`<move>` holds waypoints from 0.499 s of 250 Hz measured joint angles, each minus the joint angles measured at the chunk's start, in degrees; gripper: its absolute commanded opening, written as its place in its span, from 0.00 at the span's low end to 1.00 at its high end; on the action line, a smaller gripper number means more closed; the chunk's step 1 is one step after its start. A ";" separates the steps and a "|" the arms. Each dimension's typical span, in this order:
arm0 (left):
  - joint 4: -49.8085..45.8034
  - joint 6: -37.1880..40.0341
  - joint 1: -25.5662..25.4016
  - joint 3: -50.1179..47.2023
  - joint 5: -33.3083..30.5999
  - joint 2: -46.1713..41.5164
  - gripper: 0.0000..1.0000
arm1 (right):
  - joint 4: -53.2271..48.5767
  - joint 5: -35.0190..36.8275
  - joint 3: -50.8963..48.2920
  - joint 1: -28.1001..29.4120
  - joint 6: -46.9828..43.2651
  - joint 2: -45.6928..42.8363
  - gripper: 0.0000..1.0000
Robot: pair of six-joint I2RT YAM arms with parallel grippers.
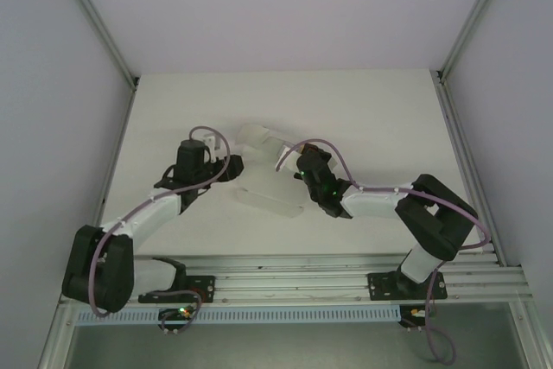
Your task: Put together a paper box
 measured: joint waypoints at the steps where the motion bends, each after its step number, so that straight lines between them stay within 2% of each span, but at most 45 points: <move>1: 0.11 0.00 0.00 0.00 0.02 0.11 0.61 | -0.02 0.00 0.00 0.00 0.02 0.00 0.00; 56: 5.60 -0.20 0.00 1.29 1.95 9.11 0.52 | -1.64 0.02 0.09 0.00 1.84 -0.15 0.00; 70: 7.39 -0.28 0.00 1.97 2.78 10.95 0.45 | -1.92 0.00 0.09 0.00 2.12 -0.26 0.00; 95: 11.69 -1.03 -0.15 2.16 3.76 12.94 0.37 | -2.51 0.04 0.09 0.00 2.56 -0.52 0.00; 125: 15.65 -1.25 -1.05 2.16 3.78 14.21 0.32 | -2.95 0.26 0.09 0.00 3.21 -0.59 0.00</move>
